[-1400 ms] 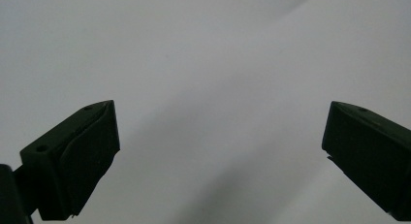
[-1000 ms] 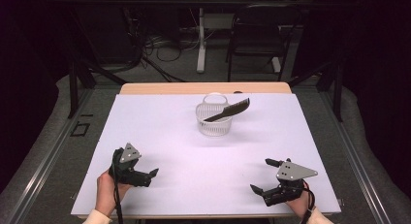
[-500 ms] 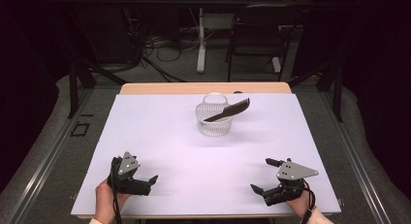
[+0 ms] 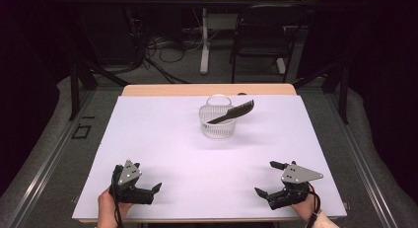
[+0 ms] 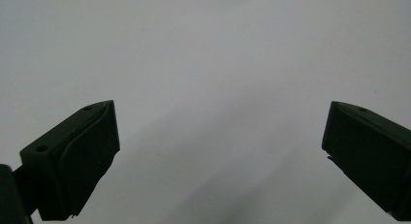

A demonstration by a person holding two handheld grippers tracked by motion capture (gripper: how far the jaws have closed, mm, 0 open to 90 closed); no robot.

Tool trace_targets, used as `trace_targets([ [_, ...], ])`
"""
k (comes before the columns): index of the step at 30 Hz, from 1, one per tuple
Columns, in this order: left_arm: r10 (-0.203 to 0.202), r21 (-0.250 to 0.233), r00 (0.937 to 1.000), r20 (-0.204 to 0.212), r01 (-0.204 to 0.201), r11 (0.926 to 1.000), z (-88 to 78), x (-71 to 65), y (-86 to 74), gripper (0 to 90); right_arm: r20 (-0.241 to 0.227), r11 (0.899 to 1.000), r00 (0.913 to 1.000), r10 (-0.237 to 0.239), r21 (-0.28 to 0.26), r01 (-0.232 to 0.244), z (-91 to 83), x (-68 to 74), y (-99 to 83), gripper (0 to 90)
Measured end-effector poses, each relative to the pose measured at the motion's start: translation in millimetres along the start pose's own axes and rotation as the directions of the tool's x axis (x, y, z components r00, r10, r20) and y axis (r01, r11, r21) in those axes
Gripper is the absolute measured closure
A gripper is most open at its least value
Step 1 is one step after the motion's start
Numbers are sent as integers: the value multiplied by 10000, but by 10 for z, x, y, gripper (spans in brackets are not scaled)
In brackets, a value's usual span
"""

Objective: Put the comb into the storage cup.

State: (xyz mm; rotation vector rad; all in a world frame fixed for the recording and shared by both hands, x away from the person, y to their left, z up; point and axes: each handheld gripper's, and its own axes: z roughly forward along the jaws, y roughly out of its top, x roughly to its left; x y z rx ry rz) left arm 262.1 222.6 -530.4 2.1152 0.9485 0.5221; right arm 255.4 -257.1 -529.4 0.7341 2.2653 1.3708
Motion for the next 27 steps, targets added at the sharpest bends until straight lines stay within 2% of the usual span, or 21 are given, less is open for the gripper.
trace_targets([
  [7,-75,-171,9999,80,76,9998,-8,-12,-64,0,21,10000,10000,36,35,-36,-4,2,-2,4],
  [11,28,-256,9999,160,-24,9997,-20,-2,-86,0,-2,10000,10000,15,91,-15,1,-2,-10,2],
  [14,-214,-274,9991,363,224,9994,1,2,-97,0,87,10000,10000,22,-17,-22,-15,-2,-5,1],
  [20,-62,-307,9991,415,75,9995,14,-2,-86,0,168,10000,9999,-1,-47,2,-32,0,-6,0],
  [22,-31,-326,9992,396,44,9995,14,-7,-79,0,322,9999,9995,28,-137,-23,-37,2,-6,0],
  [27,-3,-427,9988,491,24,9991,-7,15,-77,0,312,9999,9995,20,-156,-16,-34,-4,-4,0],
])
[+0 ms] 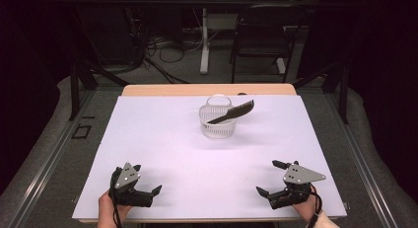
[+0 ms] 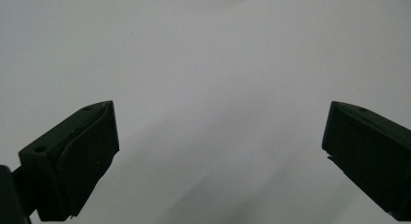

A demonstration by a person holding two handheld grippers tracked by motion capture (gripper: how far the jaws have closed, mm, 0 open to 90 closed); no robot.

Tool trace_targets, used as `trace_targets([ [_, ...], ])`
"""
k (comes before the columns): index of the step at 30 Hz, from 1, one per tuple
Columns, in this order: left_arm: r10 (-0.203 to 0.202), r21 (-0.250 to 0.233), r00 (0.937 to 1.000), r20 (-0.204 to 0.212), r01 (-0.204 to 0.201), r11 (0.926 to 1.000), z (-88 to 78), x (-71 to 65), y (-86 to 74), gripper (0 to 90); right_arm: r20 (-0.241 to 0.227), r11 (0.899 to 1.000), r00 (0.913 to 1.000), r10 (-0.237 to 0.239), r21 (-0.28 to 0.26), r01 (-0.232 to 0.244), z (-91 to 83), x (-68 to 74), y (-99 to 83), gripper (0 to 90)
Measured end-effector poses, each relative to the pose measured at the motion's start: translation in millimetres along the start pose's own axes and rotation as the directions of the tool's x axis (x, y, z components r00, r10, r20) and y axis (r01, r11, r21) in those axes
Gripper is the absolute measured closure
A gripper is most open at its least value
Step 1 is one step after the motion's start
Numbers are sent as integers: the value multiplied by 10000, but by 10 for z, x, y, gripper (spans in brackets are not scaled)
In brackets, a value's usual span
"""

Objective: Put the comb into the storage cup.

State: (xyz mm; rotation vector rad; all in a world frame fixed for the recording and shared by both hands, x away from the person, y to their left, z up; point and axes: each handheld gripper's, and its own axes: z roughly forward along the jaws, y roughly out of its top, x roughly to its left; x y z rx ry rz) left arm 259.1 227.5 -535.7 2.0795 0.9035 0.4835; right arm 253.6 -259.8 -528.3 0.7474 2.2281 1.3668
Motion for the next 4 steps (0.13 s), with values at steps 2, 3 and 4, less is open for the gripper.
trace_targets([
  [2,-123,-75,9999,4,123,9999,-11,24,-3,0,11,10000,10000,-8,23,8,0,-1,-5,0],
  [3,-216,-100,9998,6,216,9997,-12,34,-7,0,11,10000,10000,18,13,-18,-3,-4,-7,0],
  [4,-269,-85,9996,14,269,9996,-12,43,-8,0,18,10000,10000,19,-2,-19,-6,-7,-9,0],
])
